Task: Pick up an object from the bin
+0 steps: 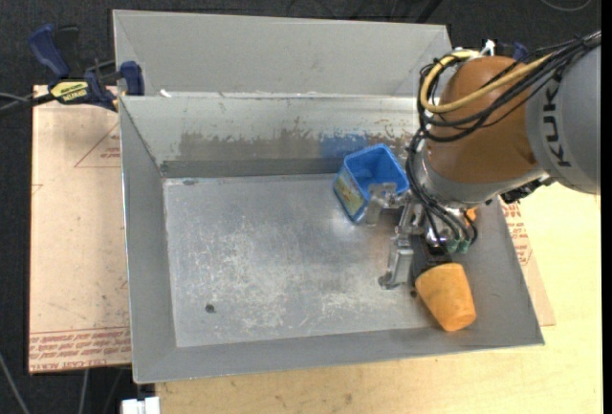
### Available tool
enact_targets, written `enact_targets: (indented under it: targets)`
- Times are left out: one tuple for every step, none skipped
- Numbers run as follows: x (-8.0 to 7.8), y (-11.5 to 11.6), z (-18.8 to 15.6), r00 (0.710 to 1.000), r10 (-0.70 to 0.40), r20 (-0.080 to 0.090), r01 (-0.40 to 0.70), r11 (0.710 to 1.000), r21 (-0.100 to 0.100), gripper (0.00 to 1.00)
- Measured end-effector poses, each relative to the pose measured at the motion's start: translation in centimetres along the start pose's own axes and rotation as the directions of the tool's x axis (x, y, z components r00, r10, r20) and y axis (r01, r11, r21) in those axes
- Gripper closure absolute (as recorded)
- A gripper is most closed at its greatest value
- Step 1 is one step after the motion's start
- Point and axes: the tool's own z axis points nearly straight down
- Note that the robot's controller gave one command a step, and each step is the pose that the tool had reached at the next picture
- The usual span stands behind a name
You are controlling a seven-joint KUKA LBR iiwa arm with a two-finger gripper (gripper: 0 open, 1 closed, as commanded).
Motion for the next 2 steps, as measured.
enact_targets:
  targets:
    - [-0.2, 0.0, -0.4, 1.0, -0.001, 0.008, 0.001, 1.0, 0.001, 0.0]
    - [-4.3, -2.1, 3.7, 0.992, -0.123, 0.012, 0.123, 0.992, 0.001, 0.0]
